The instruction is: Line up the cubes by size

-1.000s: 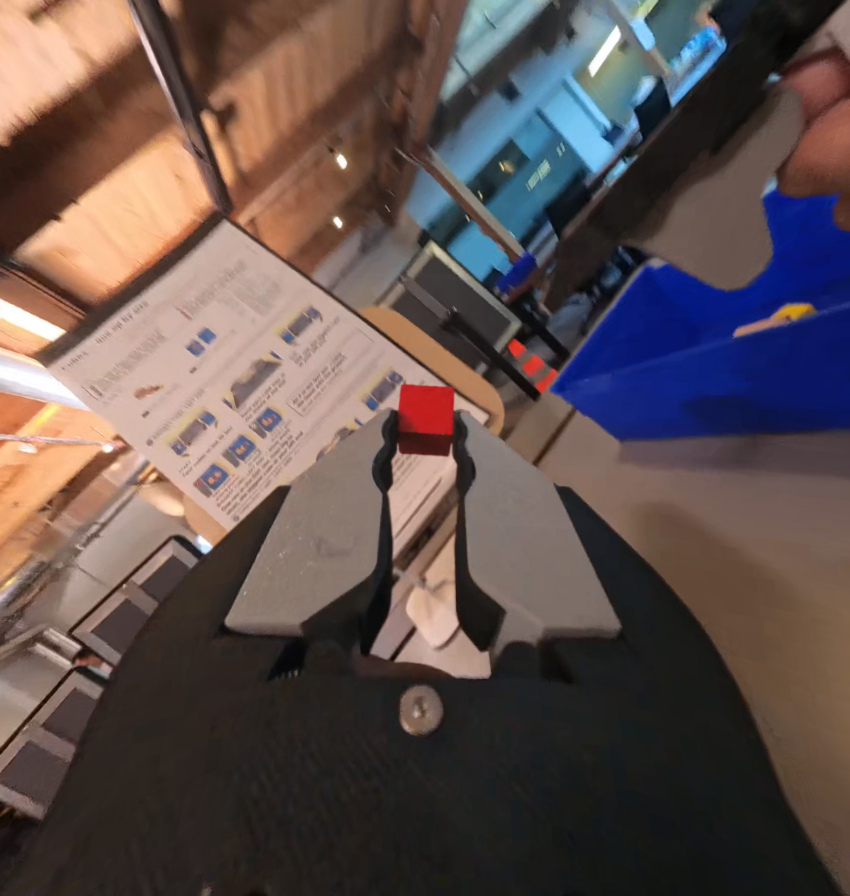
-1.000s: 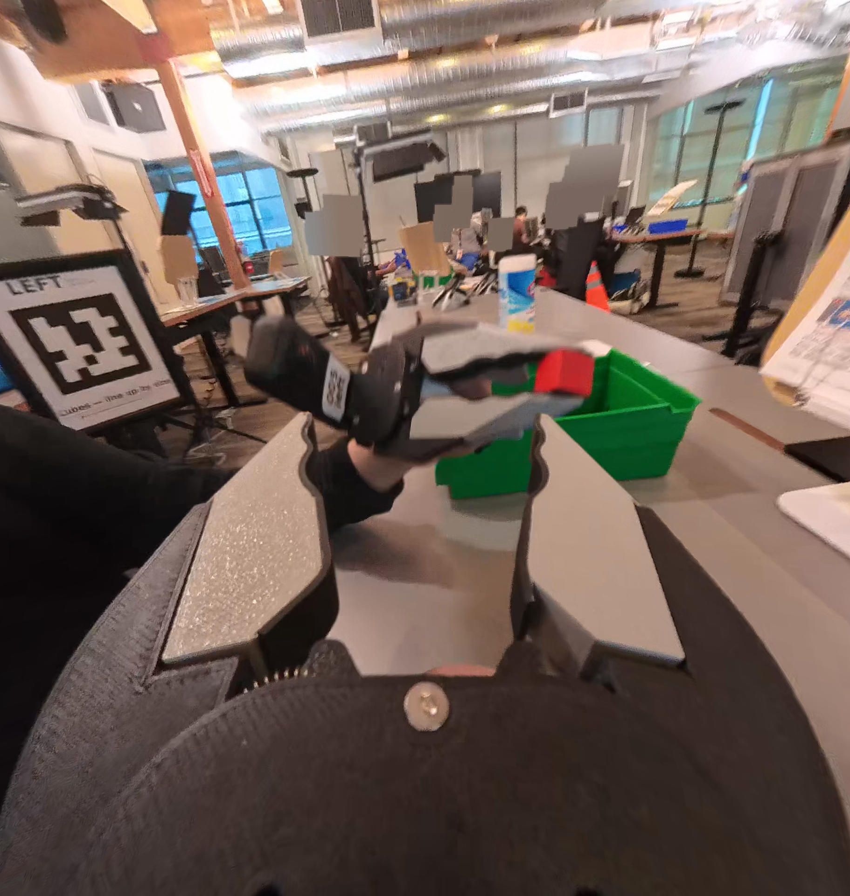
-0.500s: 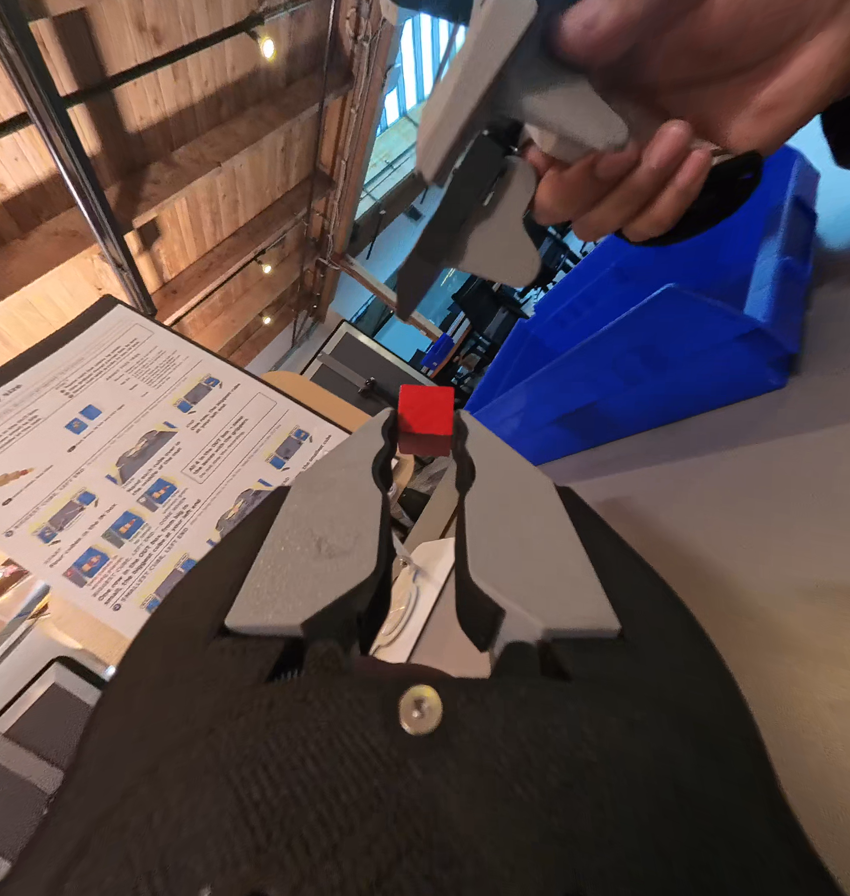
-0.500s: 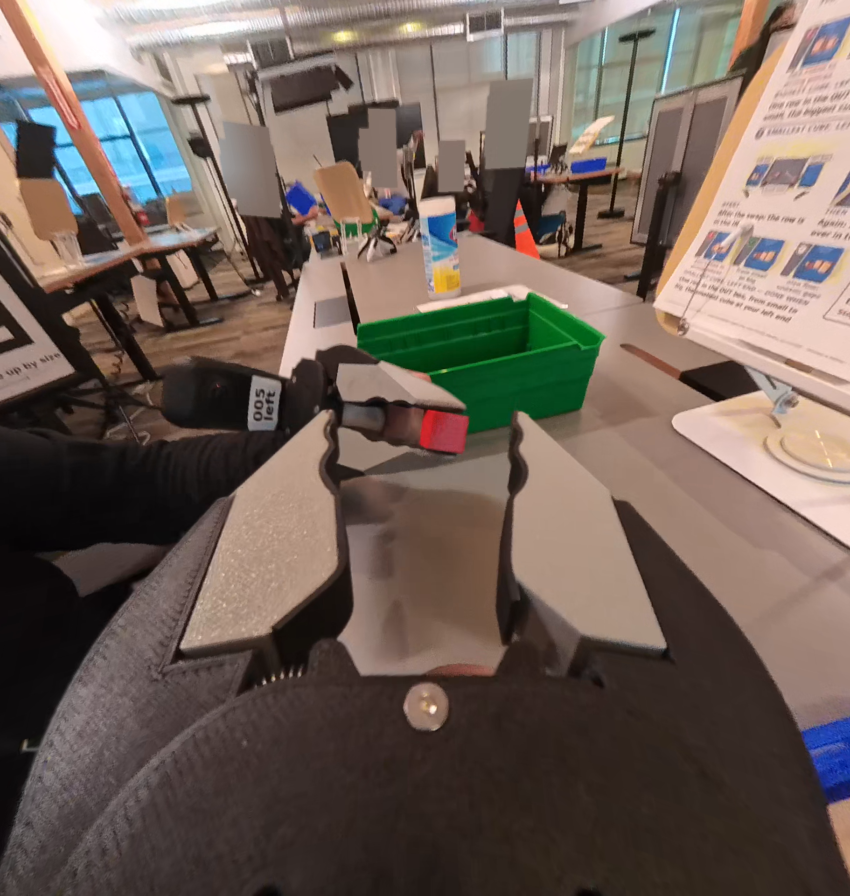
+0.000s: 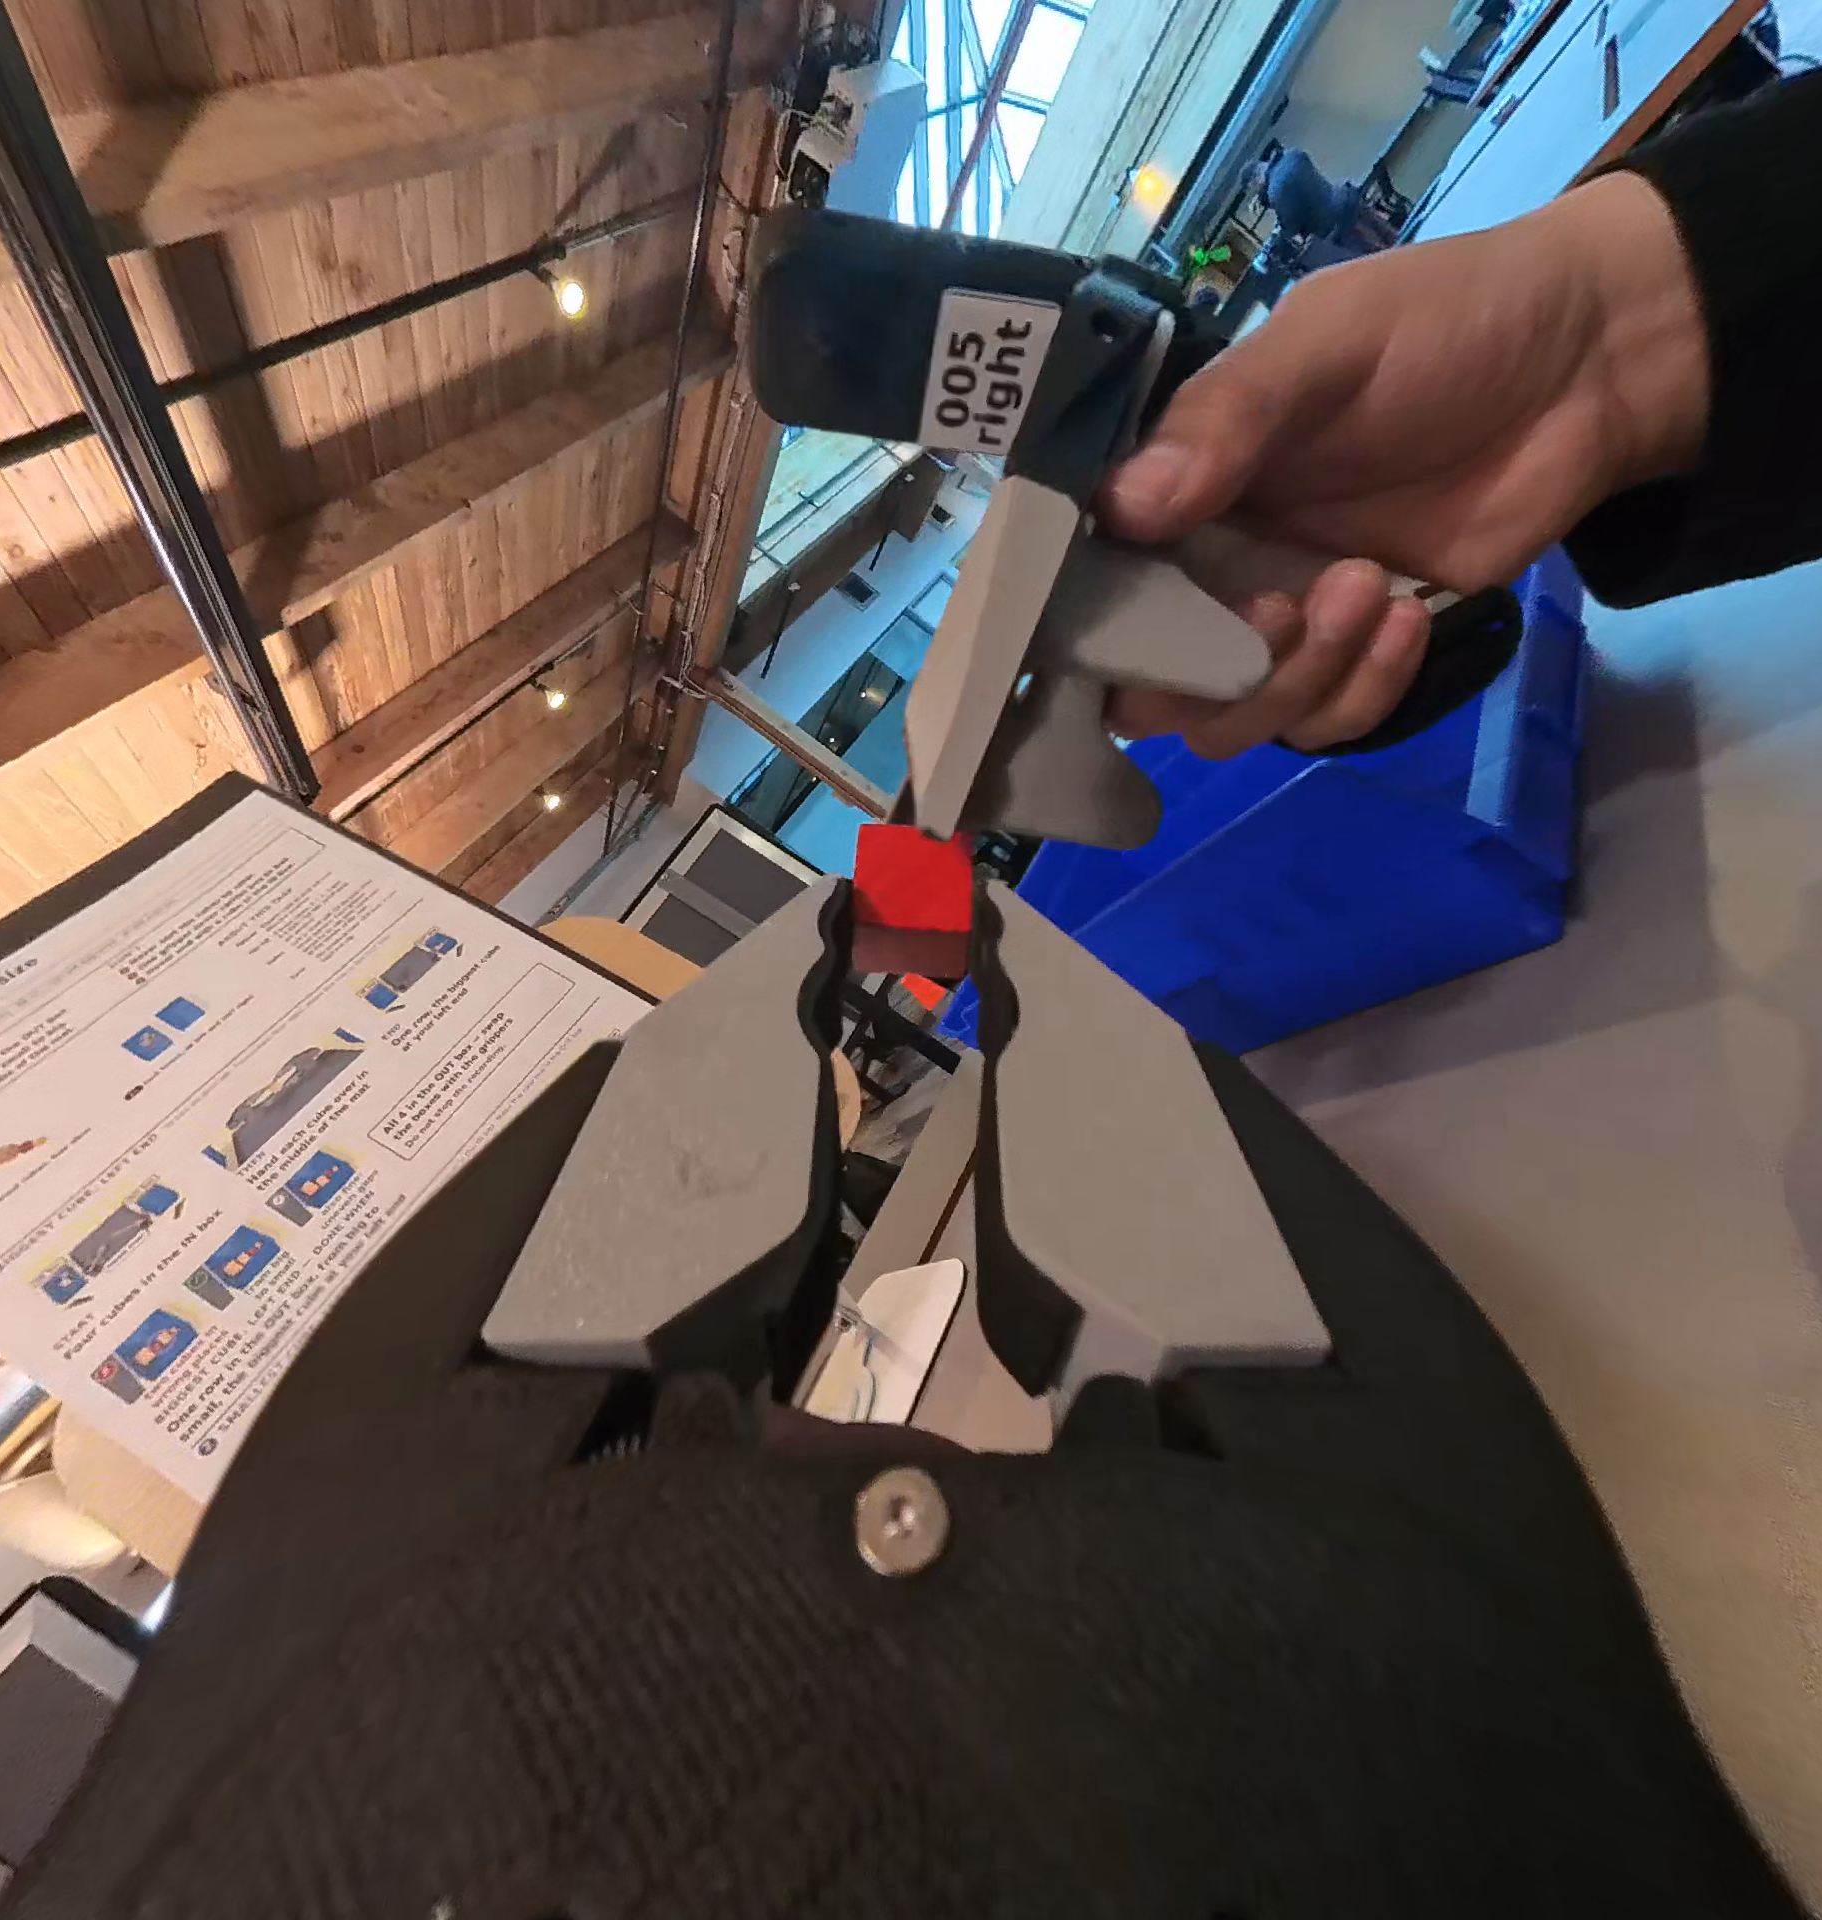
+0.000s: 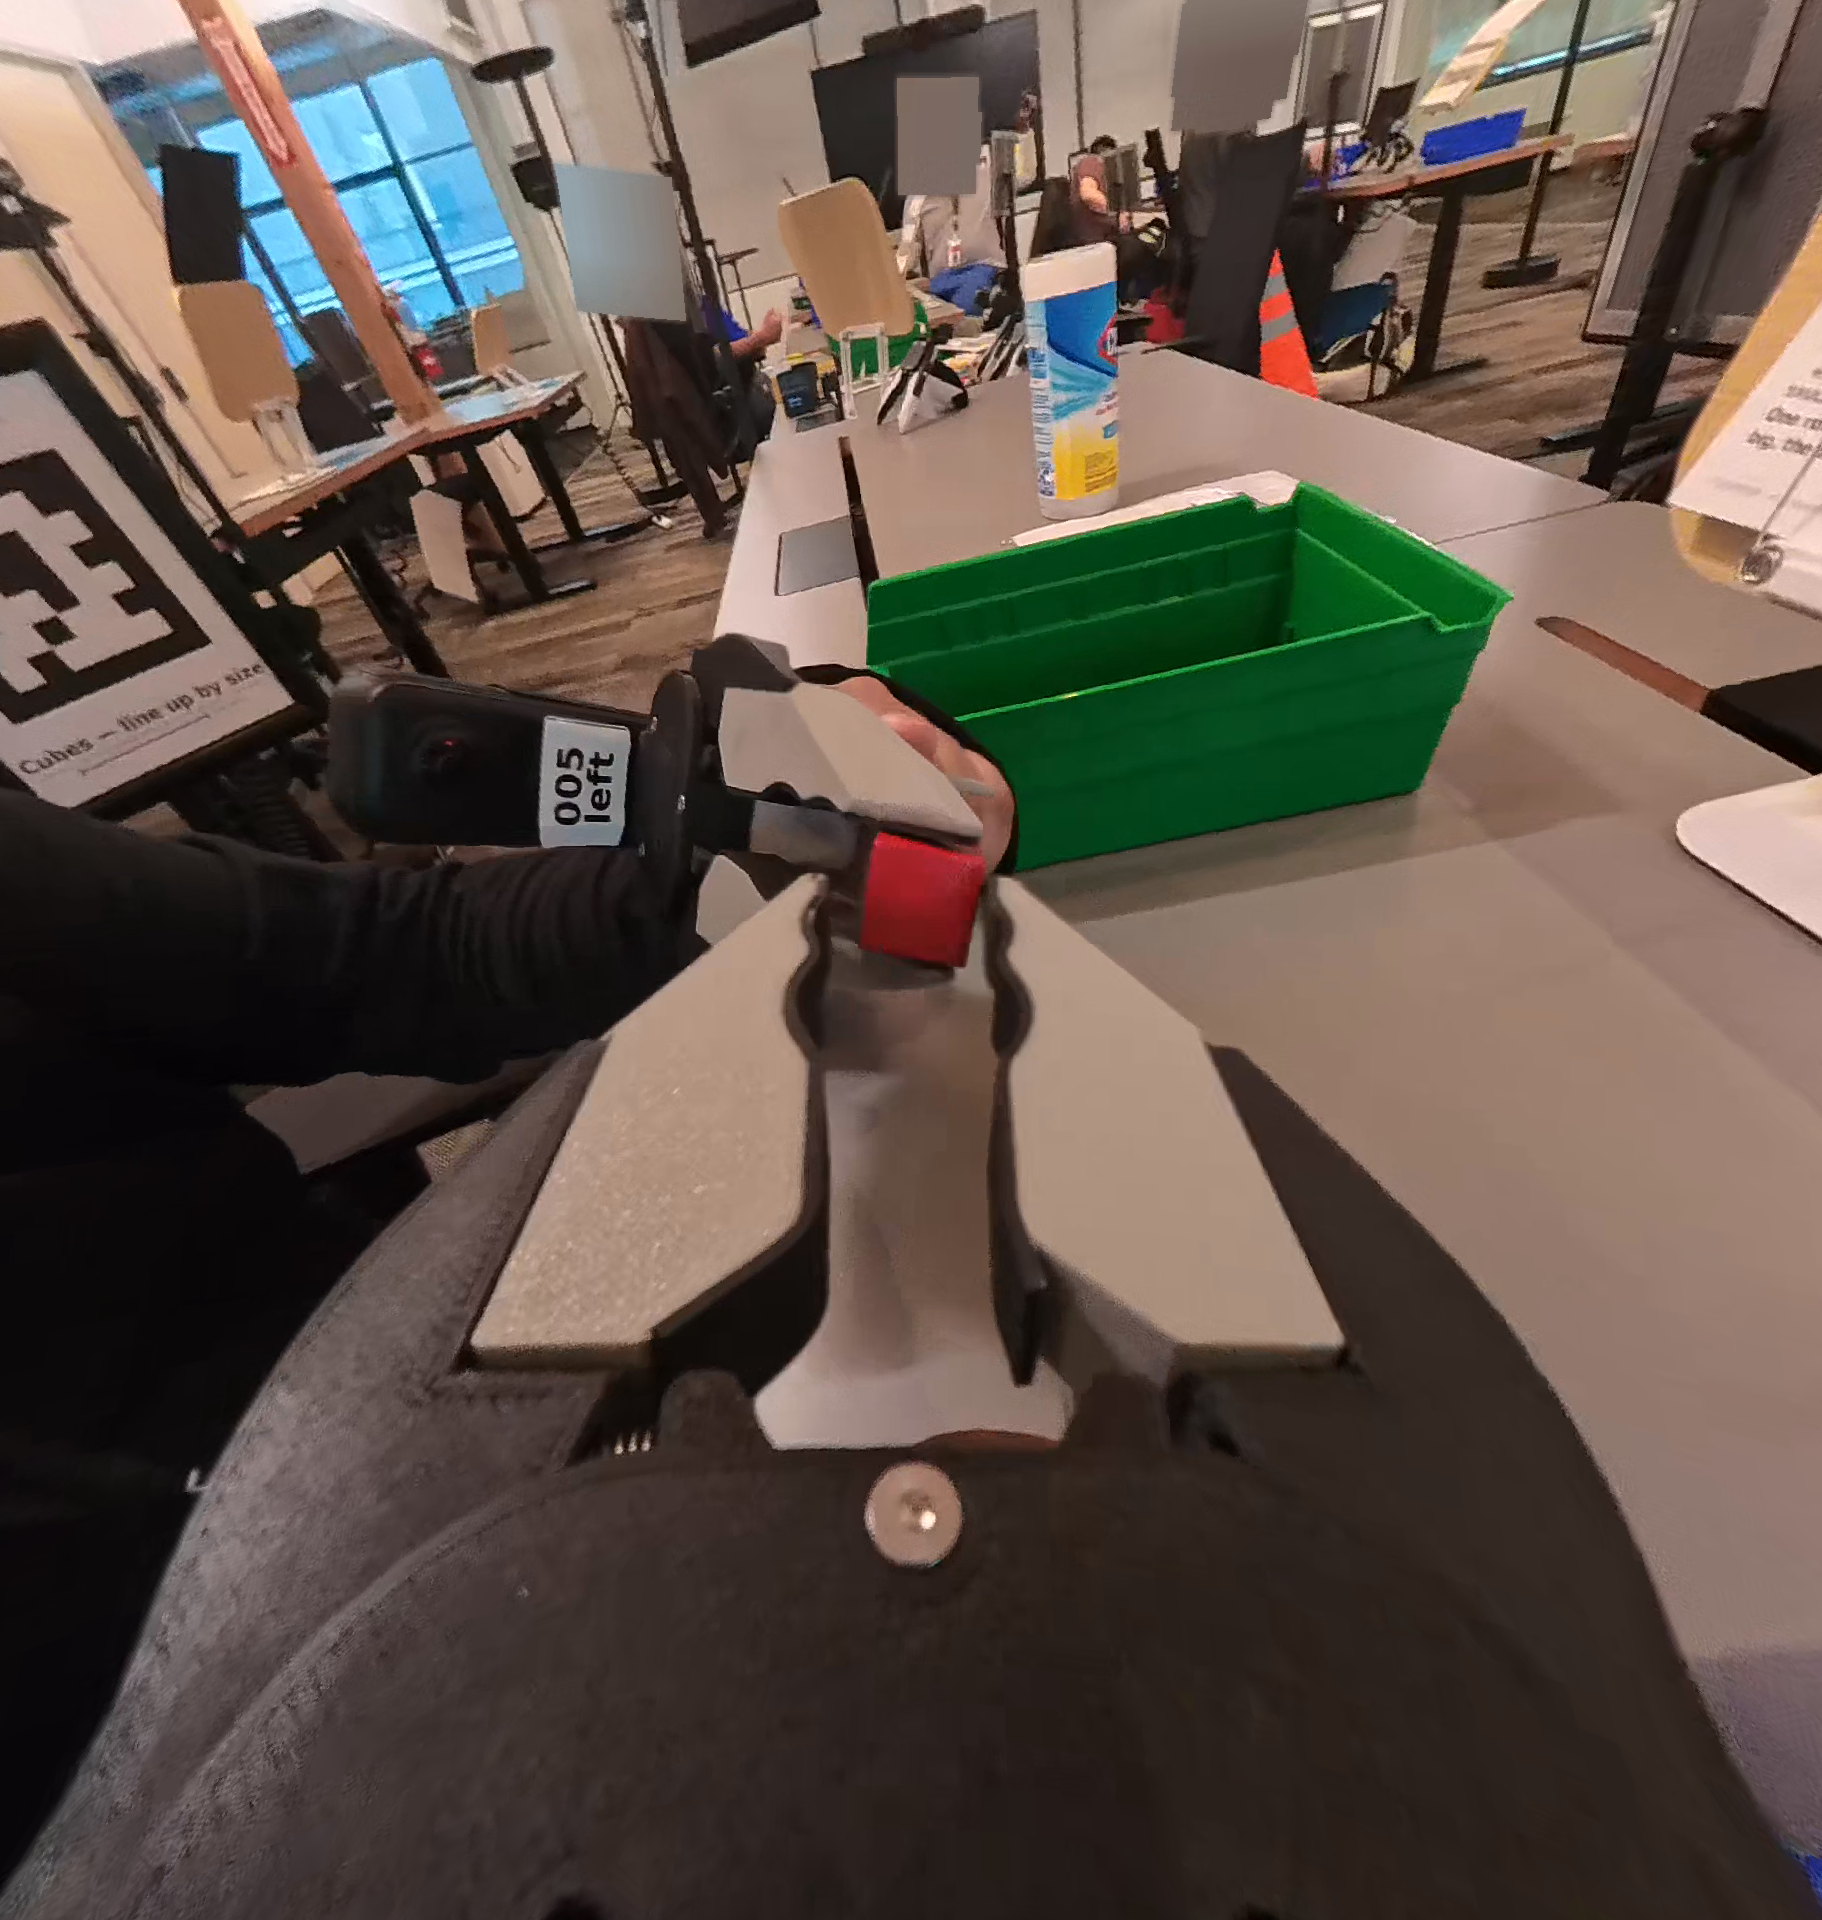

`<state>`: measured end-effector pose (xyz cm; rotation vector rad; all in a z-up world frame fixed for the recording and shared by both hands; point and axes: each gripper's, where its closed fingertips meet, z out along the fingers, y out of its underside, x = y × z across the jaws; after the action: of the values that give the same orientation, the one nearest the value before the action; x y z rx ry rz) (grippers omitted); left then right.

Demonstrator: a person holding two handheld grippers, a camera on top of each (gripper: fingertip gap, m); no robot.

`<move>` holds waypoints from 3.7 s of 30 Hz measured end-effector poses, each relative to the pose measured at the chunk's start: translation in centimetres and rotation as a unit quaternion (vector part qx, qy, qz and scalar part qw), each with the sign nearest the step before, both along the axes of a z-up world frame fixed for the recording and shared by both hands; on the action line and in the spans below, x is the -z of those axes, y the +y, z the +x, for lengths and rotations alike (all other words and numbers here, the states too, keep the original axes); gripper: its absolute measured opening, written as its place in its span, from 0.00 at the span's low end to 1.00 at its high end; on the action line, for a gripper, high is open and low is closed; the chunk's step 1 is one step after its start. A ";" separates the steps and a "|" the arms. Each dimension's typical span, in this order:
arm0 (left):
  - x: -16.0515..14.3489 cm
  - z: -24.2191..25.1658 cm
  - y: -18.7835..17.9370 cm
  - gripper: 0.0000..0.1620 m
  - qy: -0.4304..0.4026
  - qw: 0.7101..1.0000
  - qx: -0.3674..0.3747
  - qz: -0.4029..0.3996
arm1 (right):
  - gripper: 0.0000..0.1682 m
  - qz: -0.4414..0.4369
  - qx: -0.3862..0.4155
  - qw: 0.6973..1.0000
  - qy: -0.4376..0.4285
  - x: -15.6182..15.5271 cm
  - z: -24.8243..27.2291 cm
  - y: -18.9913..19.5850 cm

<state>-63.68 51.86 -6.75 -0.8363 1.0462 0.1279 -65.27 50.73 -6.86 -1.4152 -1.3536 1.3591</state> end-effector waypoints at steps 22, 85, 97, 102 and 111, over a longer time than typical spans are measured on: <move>1.3 -0.1 1.5 0.11 -0.033 0.998 -0.015 -0.059 | 0.11 -0.035 0.052 0.998 0.001 -0.5 1.7 2.7; 8.6 -1.3 6.6 0.26 -0.006 0.951 -0.129 -0.282 | 0.35 0.166 0.150 0.868 -0.443 10.1 21.4 17.4; 6.1 -5.5 -7.0 0.48 -0.155 0.891 -0.112 -0.412 | 0.56 0.109 0.279 0.942 -0.152 5.3 20.3 2.4; 7.4 -13.3 -9.9 0.48 -0.230 0.856 -0.266 -0.379 | 0.69 0.064 0.333 0.934 -0.112 7.6 17.1 0.7; 9.2 -18.2 -10.9 0.55 -0.267 0.816 -0.344 -0.380 | 0.69 0.104 0.378 0.913 -0.112 10.1 13.9 1.1</move>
<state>-81.83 40.93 -15.95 -1.8437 0.1752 0.0687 -51.42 51.85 -16.96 -1.7236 -0.8801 0.5412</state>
